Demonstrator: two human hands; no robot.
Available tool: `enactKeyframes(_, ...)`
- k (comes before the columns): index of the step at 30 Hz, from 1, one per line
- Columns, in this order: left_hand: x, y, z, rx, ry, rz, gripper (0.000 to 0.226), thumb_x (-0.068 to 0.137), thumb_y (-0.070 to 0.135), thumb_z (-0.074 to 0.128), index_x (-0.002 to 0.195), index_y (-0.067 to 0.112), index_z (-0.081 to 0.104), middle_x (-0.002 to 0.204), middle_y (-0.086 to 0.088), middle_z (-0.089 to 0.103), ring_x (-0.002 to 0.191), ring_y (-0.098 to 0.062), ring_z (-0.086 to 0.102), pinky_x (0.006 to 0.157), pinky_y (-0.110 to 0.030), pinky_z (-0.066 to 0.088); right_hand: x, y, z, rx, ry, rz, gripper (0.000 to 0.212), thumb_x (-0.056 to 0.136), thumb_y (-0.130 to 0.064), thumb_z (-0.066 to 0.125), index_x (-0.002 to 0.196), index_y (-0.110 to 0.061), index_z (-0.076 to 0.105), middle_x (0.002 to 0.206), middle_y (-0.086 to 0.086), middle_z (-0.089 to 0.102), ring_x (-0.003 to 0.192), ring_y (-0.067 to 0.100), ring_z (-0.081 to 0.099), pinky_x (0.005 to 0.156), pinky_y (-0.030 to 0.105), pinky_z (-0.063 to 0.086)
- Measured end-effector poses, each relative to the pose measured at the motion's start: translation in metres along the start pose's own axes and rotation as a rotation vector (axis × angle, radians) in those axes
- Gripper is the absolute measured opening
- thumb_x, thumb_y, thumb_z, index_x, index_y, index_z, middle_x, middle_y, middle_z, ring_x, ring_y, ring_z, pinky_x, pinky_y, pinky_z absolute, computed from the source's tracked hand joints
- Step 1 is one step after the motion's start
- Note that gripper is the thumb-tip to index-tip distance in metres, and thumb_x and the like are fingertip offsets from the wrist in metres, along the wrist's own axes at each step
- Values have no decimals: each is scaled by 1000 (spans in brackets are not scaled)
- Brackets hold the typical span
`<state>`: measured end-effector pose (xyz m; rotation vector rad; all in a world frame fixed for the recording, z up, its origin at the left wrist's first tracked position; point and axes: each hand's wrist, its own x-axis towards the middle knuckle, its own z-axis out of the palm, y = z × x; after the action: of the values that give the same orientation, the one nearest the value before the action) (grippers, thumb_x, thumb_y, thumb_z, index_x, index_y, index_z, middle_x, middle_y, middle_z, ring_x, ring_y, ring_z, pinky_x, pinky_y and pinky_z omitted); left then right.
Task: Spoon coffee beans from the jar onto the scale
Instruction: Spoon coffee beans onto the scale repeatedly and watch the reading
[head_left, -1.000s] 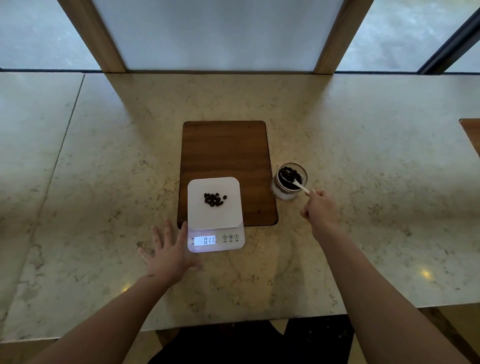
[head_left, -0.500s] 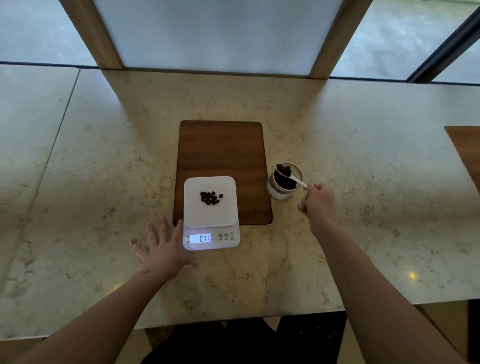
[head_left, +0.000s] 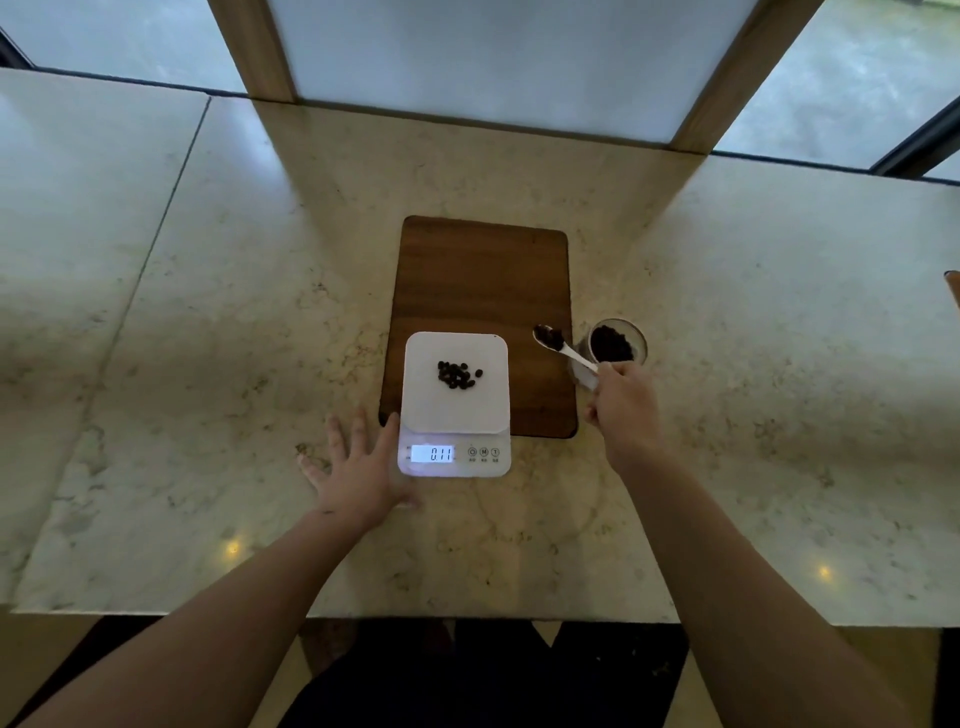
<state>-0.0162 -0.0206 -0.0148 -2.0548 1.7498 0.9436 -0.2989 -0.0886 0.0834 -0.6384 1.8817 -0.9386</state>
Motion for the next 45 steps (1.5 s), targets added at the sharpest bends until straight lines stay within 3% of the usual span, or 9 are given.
enactKeyframes(4,1,1,0,6,-3,-16,126,71,68,76,156,44,-13,166,-4,-25,145,-38,-36,110,-80,-2,-8,12,17,5,-48,26,19,105,-18,40,94,-12,54,65,3,42,50,11,39,44,25,39)
enactKeyframes(9,0,1,1,8,0,-5,128,71,65,78,155,44,-16,165,-4,-28,143,-38,-39,107,-82,-7,-17,31,38,-63,-107,10,17,101,-20,41,93,-11,53,66,3,45,53,13,44,53,31,44)
enactKeyframes(13,0,0,1,20,-10,-10,129,70,67,78,155,44,-17,164,-4,-31,142,-39,-40,107,-82,-7,-18,38,49,-88,-113,25,19,103,-19,41,96,-8,54,74,8,47,58,17,45,45,27,42)
enactKeyframes(21,-2,0,0,13,-15,-12,128,71,65,79,155,44,-15,162,-3,-35,141,-38,-42,107,-81,-9,-14,42,59,-90,-106,14,19,102,-19,41,89,-12,52,78,8,49,64,18,46,53,33,44)
enactKeyframes(27,-3,1,-2,9,-22,-12,127,71,65,78,156,44,-15,160,-2,-38,139,-36,-44,107,-81,-9,-12,45,66,-167,-97,-66,18,101,-21,40,88,-18,52,79,3,51,75,23,49,74,48,49)
enactKeyframes(30,-3,1,-2,17,-28,-17,128,71,66,78,156,43,-15,160,-3,-38,139,-36,-44,108,-80,-9,-11,48,66,-245,-89,-141,19,101,-22,40,88,-19,53,80,1,55,72,22,54,67,45,50)
enactKeyframes(34,-4,2,-3,21,-35,-19,127,72,66,77,156,43,-16,160,-3,-38,139,-37,-44,108,-81,-9,-10,55,67,-318,-77,-227,21,103,-23,38,85,-23,50,77,-3,54,64,12,47,55,27,34)
enactKeyframes(41,-4,0,-3,10,-35,-3,127,72,66,76,156,42,-16,160,-4,-39,138,-36,-46,107,-80,-10,-10,59,67,-378,-46,-286,24,105,-22,38,83,-27,46,71,-4,53,57,9,45,49,22,32)
enactKeyframes(45,-4,1,-3,8,-38,-6,126,73,66,76,156,42,-15,160,-4,-38,138,-36,-46,107,-80,-10,-13,58,65,-436,-45,-403,20,107,-20,38,90,-18,49,67,-5,50,53,8,41,47,23,30)
